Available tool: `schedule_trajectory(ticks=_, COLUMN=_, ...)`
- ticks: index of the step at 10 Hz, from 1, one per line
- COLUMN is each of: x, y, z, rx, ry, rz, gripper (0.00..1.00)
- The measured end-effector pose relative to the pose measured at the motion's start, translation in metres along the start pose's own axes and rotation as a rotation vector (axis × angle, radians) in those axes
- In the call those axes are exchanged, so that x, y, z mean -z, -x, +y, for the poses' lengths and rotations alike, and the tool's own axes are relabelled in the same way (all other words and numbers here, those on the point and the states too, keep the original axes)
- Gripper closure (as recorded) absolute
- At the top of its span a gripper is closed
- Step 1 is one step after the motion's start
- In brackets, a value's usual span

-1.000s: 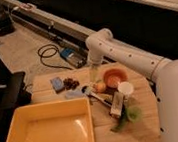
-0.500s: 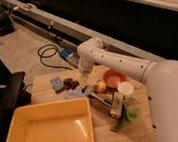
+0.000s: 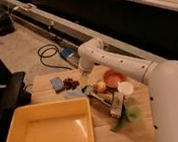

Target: Place grapes in table surface

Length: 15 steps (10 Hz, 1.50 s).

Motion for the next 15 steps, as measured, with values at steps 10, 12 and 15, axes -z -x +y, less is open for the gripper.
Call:
schedule_trajectory(ticks=10, x=-0.063, y=0.085, z=-0.011, rx=0.093, ry=0.006, rz=-0.110, gripper=0.20)
schedule_trajectory(ticks=12, x=-0.074, y=0.082, z=-0.030, rx=0.098, ry=-0.001, rz=-0.097, gripper=0.20)
schedule_trajectory(ticks=15, x=-0.089, y=0.074, z=-0.041, rx=0.095, ry=0.001, rz=-0.075, gripper=0.20)
